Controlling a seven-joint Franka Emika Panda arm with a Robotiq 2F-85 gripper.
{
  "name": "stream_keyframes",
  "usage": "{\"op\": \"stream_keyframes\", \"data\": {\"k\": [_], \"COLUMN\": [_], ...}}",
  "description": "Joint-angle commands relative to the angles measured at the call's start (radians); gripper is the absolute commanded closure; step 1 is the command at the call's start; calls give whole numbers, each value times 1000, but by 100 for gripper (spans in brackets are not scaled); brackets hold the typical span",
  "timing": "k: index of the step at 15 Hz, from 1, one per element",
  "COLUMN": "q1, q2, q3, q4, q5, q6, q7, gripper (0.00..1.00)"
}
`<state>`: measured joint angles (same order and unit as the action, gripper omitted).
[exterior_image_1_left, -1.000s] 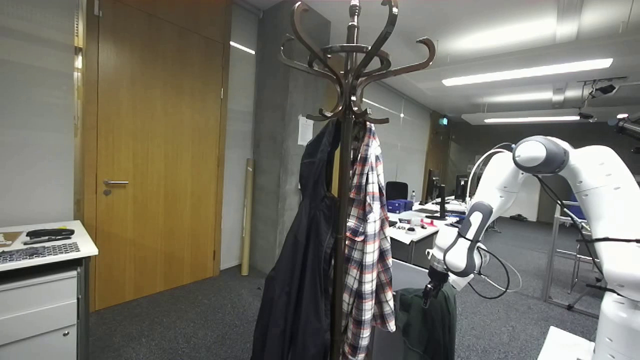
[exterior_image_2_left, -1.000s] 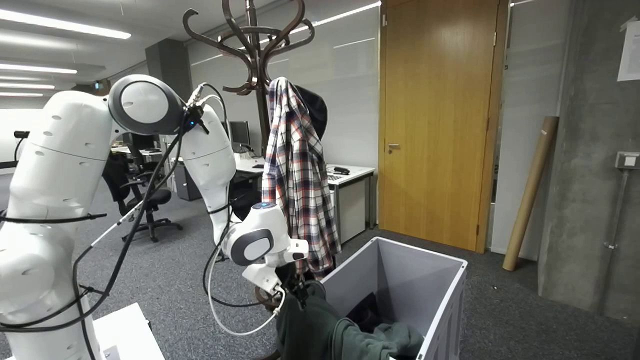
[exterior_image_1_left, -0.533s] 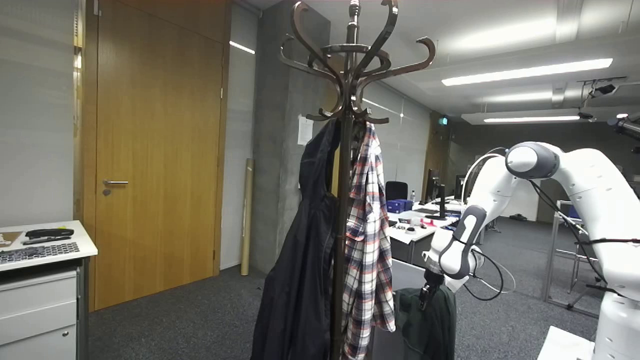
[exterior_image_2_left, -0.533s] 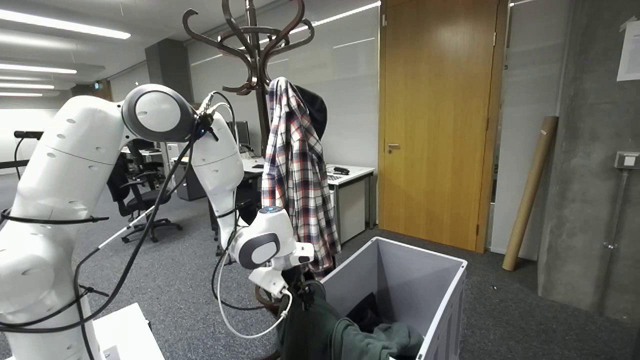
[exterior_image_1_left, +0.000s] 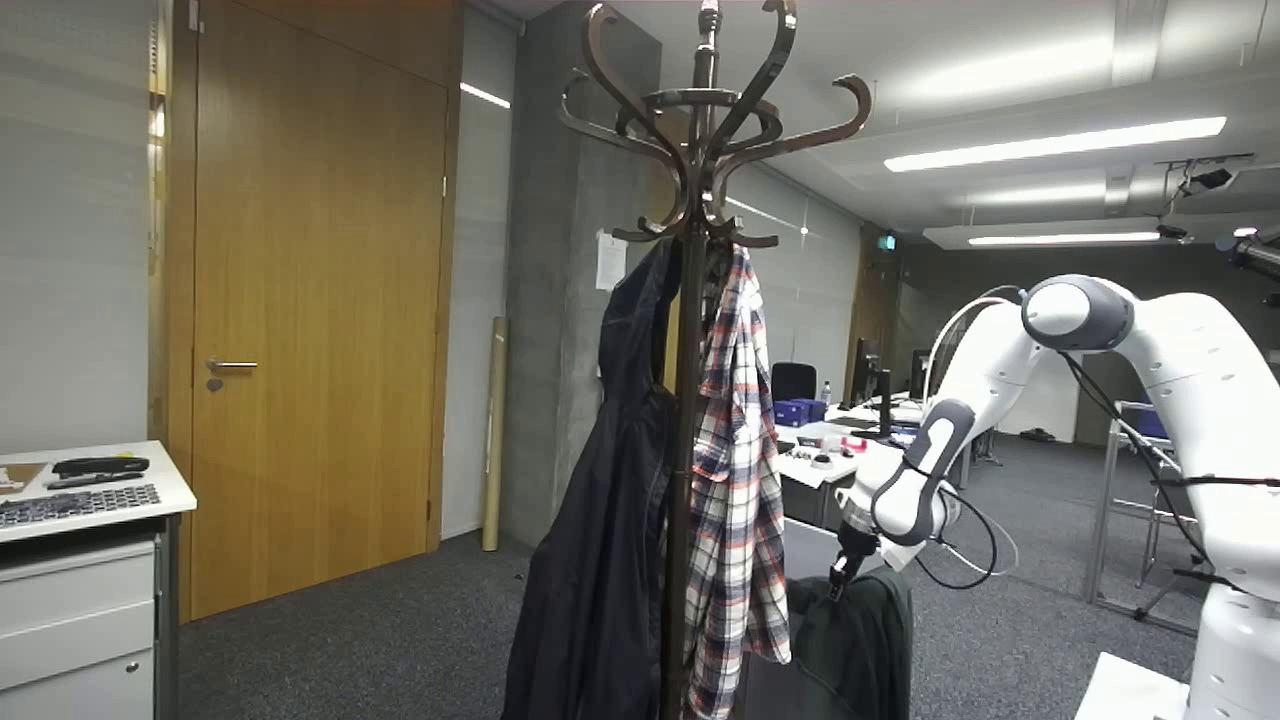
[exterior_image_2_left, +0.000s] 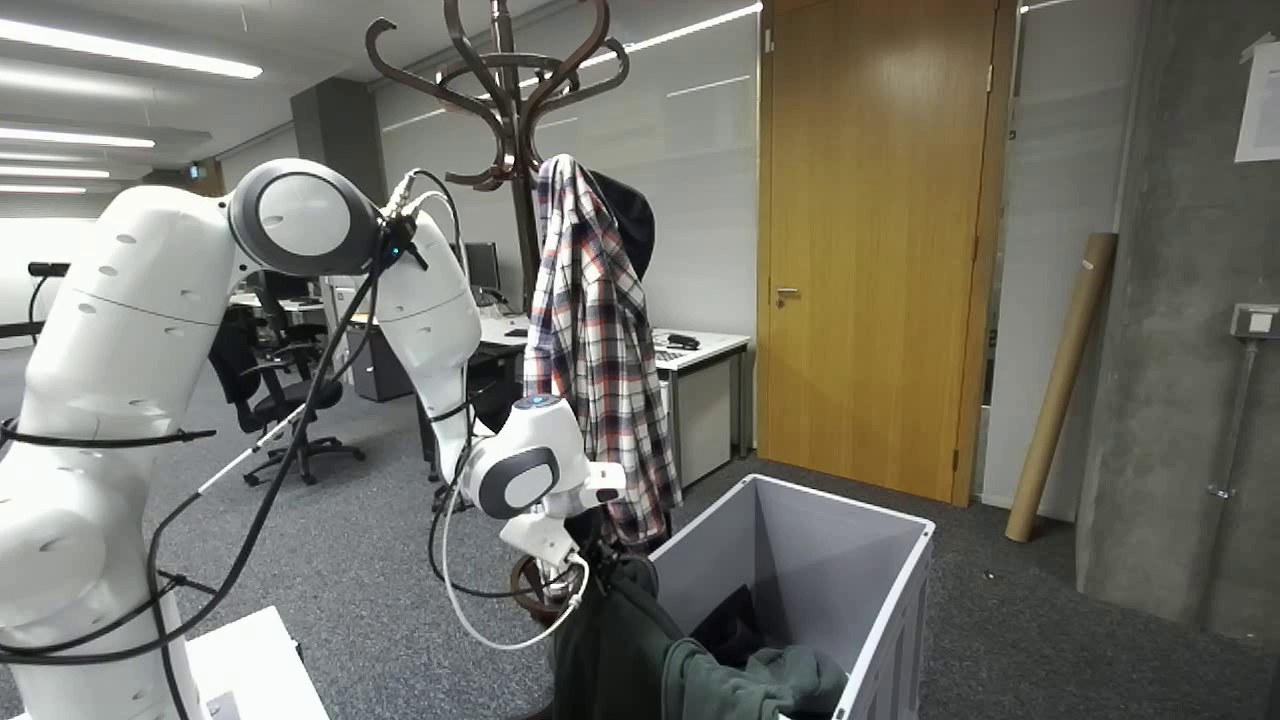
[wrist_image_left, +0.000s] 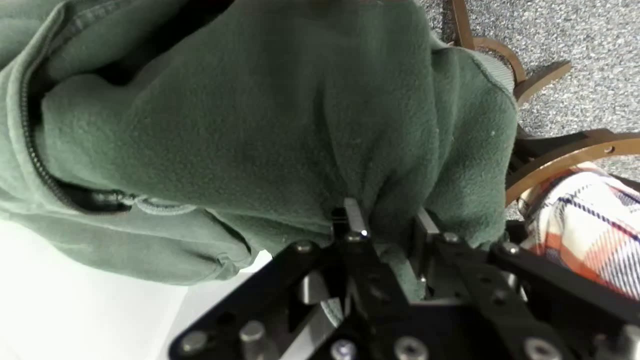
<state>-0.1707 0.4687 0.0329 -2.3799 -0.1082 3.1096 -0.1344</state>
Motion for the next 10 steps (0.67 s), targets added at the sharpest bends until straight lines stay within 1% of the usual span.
{"op": "stream_keyframes", "data": {"k": [1, 2, 3, 6, 7, 10], "q1": [-45, -55, -55, -58, -82, -88], "q2": [-114, -135, -153, -211, -230, -280], "q3": [37, 44, 42, 23, 35, 4], "q4": [0, 4, 10, 27, 38, 82], "q5": [5, 8, 9, 11, 1, -11], "q6": [-26, -33, -38, -53, -61, -90], "q7": [-49, -56, -60, -72, -71, -71], "gripper": [96, 96, 97, 96, 96, 96]}}
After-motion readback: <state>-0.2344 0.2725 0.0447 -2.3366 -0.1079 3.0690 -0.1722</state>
